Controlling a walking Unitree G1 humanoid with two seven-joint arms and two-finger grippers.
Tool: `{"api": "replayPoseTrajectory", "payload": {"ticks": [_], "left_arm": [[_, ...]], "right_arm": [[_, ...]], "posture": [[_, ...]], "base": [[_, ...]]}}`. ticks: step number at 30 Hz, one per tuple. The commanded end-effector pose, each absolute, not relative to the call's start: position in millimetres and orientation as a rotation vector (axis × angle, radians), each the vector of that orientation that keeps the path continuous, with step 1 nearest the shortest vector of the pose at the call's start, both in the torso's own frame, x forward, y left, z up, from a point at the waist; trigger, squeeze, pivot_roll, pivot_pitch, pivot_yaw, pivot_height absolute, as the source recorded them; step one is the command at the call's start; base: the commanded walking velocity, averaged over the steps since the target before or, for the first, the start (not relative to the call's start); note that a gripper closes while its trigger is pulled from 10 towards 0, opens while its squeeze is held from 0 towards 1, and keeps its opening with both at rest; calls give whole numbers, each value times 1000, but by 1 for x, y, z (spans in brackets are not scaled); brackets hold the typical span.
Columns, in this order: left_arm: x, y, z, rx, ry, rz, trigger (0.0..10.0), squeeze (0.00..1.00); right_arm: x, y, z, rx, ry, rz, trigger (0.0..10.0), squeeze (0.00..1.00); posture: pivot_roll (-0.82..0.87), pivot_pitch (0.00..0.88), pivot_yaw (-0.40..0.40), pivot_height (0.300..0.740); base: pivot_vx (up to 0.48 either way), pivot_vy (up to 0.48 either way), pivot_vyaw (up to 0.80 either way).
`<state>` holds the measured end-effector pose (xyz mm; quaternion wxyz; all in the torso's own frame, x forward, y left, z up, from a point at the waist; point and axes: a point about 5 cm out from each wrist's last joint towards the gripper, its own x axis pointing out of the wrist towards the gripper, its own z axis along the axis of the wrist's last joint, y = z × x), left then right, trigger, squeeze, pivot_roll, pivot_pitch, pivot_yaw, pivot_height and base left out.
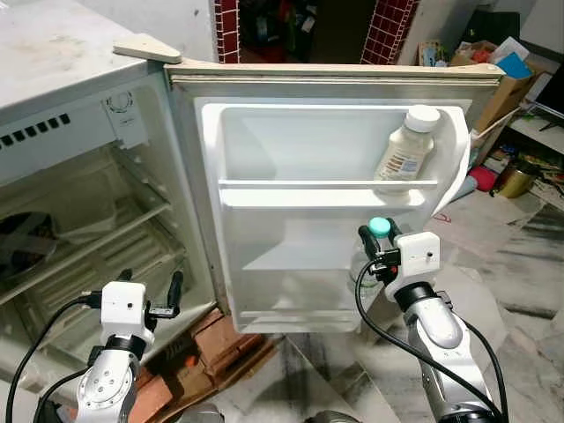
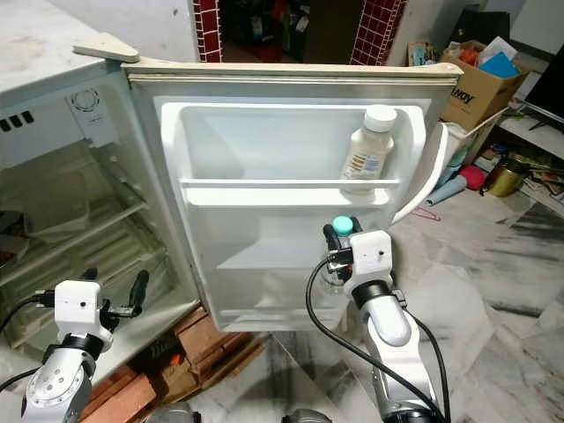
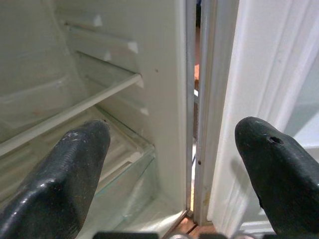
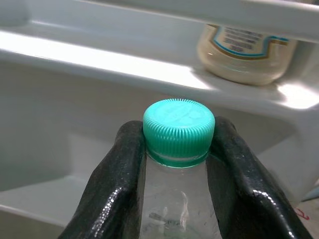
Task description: Restocking fridge
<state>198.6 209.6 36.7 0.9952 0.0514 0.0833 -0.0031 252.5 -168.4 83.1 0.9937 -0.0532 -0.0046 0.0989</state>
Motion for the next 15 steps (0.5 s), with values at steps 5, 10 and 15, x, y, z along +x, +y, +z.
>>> {"api": "replayPoseTrajectory", "payload": {"ticks": [5, 10, 15], "left_arm": [[198, 210, 35, 95, 184, -21, 10000, 0], [198, 212, 35, 100, 193, -21, 10000, 0], [199, 214, 34, 104, 200, -22, 10000, 0]], "right_arm": [[252, -172, 85, -99, -15, 175, 10000, 0], [250, -169, 80, -81, 20, 186, 10000, 0], [250, -169, 77, -68, 31, 177, 10000, 0]], "posture": [[76, 0, -42, 740], [75, 0, -44, 740], [74, 10, -38, 736]], "base": [[0, 0, 0], [0, 0, 0], [0, 0, 0]]}}
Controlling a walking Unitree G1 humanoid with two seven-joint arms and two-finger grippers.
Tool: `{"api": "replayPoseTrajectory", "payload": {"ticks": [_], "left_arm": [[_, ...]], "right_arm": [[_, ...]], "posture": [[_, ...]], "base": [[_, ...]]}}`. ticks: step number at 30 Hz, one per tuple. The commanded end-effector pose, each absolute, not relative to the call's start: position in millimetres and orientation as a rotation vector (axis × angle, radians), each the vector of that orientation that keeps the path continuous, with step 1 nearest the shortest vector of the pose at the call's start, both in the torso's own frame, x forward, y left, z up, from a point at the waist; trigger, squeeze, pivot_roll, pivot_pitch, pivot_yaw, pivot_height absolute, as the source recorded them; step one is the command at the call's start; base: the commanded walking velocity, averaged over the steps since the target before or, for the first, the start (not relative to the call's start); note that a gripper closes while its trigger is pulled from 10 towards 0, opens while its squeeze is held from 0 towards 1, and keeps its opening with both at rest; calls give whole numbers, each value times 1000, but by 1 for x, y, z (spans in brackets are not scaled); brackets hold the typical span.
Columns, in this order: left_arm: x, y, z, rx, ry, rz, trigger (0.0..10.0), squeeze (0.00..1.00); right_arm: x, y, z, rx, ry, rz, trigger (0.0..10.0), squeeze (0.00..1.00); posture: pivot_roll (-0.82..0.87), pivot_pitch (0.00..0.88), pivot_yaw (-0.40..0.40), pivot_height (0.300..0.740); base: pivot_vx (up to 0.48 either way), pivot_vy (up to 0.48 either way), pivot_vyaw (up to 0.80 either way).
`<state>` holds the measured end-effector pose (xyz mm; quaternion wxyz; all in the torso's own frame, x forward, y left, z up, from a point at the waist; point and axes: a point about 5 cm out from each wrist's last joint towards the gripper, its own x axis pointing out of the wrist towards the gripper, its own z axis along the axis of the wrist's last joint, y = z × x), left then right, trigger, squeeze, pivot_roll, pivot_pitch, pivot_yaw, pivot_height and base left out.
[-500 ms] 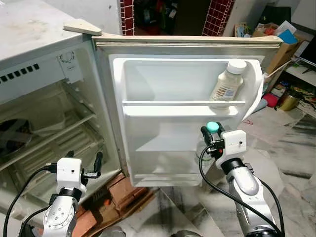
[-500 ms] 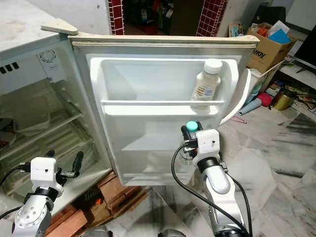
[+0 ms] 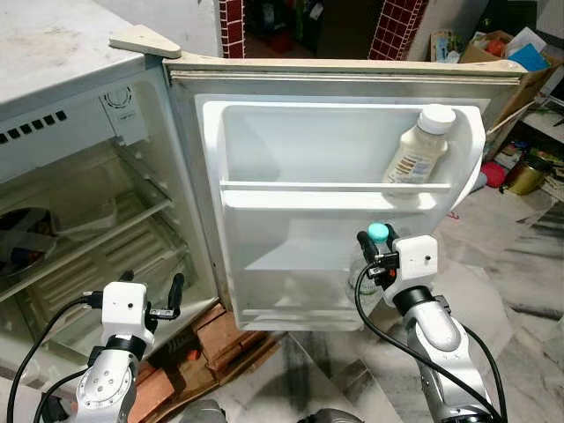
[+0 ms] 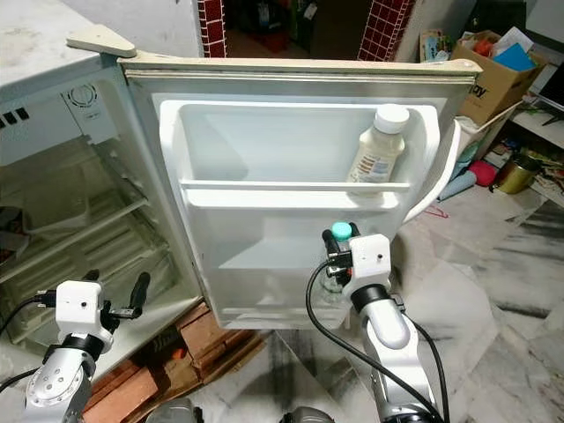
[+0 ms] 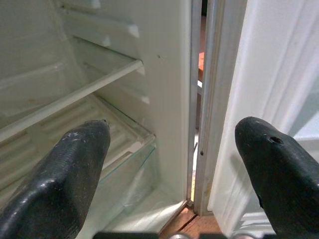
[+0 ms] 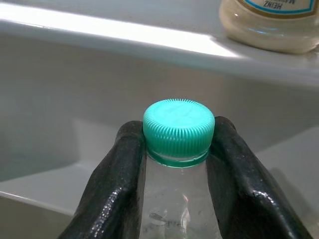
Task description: Restocking fridge
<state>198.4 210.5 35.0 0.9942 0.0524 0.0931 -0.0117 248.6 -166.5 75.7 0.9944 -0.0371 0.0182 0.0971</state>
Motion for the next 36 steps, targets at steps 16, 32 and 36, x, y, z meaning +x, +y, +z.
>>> {"api": "replayPoseTrajectory", "payload": {"ticks": [16, 32, 36], "left_arm": [[200, 214, 36, 123, 193, -31, 10000, 0], [205, 213, 39, 142, 182, -52, 10000, 0], [206, 214, 40, 141, 173, -60, 10000, 0]], "right_arm": [[252, -166, 77, -62, 23, 175, 10000, 0], [256, -167, 79, -75, 5, 164, 10000, 0], [257, -167, 80, -80, 0, 164, 10000, 0]], "posture": [[80, 13, -37, 626], [75, 11, -34, 621], [75, 13, -35, 621]], "base": [[0, 0, 0], [0, 0, 0], [0, 0, 0]]}}
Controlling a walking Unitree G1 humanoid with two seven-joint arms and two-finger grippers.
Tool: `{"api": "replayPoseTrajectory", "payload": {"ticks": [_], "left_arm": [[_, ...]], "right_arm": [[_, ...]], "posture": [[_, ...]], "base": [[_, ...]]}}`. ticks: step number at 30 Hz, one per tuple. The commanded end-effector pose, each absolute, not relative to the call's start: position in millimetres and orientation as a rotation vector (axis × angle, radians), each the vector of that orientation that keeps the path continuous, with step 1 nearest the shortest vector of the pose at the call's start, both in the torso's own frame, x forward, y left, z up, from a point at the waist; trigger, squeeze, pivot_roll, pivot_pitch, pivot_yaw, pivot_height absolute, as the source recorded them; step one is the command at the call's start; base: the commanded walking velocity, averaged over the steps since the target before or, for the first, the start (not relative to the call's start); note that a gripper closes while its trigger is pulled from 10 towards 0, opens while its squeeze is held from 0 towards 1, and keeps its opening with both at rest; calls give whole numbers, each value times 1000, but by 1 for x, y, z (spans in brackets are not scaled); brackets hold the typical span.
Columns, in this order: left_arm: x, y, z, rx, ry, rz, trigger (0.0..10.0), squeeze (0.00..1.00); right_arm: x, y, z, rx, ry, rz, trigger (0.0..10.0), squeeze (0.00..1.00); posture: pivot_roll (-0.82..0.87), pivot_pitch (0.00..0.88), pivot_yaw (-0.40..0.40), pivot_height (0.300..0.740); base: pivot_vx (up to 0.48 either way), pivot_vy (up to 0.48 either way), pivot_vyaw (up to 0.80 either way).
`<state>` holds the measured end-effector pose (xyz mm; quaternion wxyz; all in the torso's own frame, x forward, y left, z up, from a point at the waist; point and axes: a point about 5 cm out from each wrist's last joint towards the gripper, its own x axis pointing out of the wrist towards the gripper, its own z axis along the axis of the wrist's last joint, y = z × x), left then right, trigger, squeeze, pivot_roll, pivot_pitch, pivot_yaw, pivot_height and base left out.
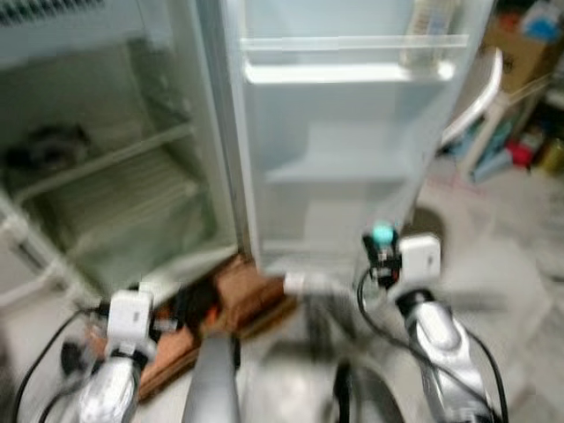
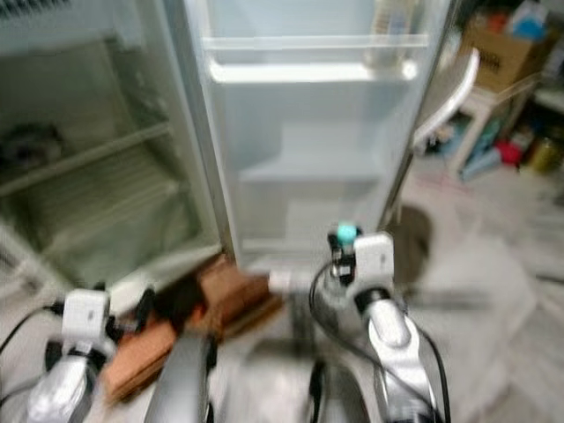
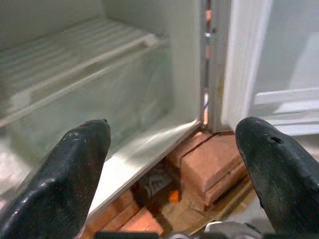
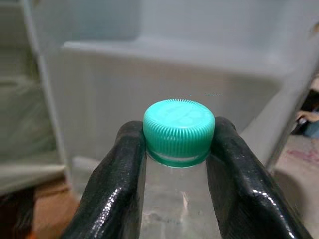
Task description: Restocking fridge
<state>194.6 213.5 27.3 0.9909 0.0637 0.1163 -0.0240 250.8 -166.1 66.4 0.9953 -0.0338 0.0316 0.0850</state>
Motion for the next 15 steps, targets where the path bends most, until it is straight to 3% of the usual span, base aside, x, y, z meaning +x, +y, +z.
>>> {"api": "replayPoseTrajectory", "payload": {"ticks": [1, 15], "left_arm": [[206, 214, 40, 141, 173, -60, 10000, 0], [206, 211, 39, 133, 169, -70, 10000, 0]], "right_arm": [[257, -167, 80, -80, 0, 164, 10000, 0], [265, -167, 86, -100, -29, 160, 10000, 0]], "posture": [[75, 13, -35, 621], [76, 21, -30, 621]], "base": [[0, 0, 0], [0, 0, 0]]}}
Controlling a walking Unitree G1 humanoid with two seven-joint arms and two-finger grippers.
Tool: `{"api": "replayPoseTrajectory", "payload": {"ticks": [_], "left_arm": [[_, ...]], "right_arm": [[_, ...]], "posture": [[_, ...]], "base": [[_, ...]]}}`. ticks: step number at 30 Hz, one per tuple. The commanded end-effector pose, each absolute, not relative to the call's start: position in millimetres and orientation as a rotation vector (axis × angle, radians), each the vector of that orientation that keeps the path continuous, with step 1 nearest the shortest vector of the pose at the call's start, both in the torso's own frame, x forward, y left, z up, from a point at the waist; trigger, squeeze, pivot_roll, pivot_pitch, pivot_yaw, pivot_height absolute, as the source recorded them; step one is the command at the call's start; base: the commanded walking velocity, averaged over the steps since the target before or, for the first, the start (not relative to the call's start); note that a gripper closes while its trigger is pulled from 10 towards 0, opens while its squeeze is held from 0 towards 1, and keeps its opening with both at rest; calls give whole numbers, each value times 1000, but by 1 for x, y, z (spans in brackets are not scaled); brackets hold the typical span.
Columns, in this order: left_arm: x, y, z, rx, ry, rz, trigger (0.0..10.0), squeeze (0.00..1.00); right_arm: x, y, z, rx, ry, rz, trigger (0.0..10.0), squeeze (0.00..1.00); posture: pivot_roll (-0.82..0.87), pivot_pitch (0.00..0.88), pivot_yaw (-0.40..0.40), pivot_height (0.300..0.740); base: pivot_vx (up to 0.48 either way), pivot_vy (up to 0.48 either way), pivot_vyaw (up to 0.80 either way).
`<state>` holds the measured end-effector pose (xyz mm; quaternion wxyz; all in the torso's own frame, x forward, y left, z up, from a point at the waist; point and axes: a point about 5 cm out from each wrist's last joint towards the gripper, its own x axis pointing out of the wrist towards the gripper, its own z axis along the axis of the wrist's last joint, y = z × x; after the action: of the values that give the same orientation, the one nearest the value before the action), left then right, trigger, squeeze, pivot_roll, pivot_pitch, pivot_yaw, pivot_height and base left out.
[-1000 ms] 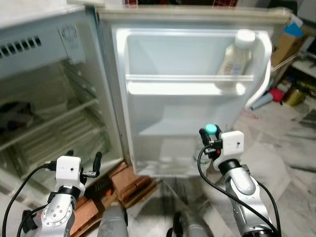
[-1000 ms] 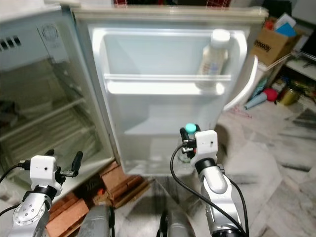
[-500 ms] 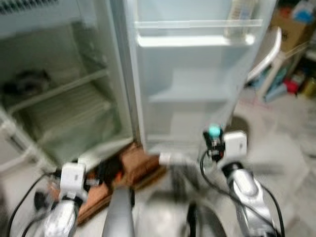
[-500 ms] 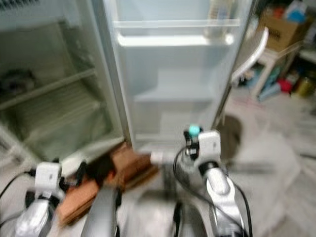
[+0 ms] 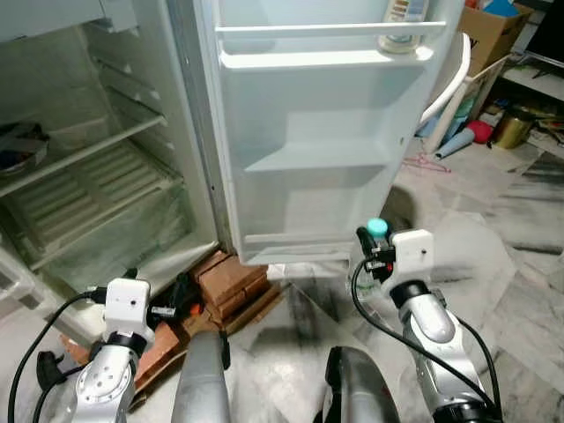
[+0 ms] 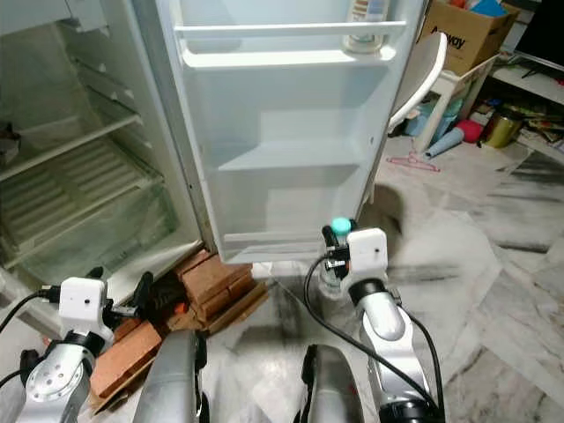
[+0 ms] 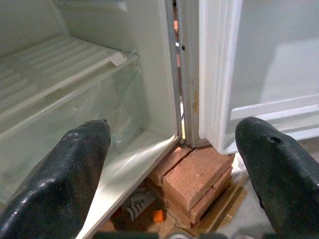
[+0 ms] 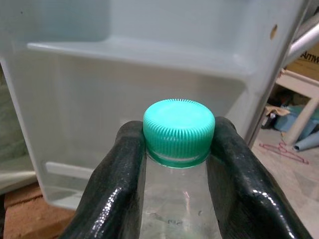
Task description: Restocking fridge
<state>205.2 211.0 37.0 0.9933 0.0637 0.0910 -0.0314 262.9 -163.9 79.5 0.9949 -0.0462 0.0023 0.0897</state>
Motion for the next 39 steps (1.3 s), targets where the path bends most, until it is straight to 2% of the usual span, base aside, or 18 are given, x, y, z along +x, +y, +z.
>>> {"api": "replayPoseTrajectory", "payload": {"ticks": [1, 12, 39], "left_arm": [[207, 211, 40, 133, 169, -70, 10000, 0], [205, 210, 40, 134, 171, -81, 10000, 0], [204, 208, 37, 126, 180, -88, 10000, 0]], "right_arm": [[265, -167, 86, -101, -30, 161, 10000, 0], [265, -166, 87, -107, -37, 171, 10000, 0], [265, -163, 87, -112, -38, 198, 10000, 0]], "posture": [[76, 22, -30, 621], [73, 32, -28, 621], [73, 36, -32, 621]], "base": [[0, 0, 0], [196, 0, 0], [348, 0, 0]]}}
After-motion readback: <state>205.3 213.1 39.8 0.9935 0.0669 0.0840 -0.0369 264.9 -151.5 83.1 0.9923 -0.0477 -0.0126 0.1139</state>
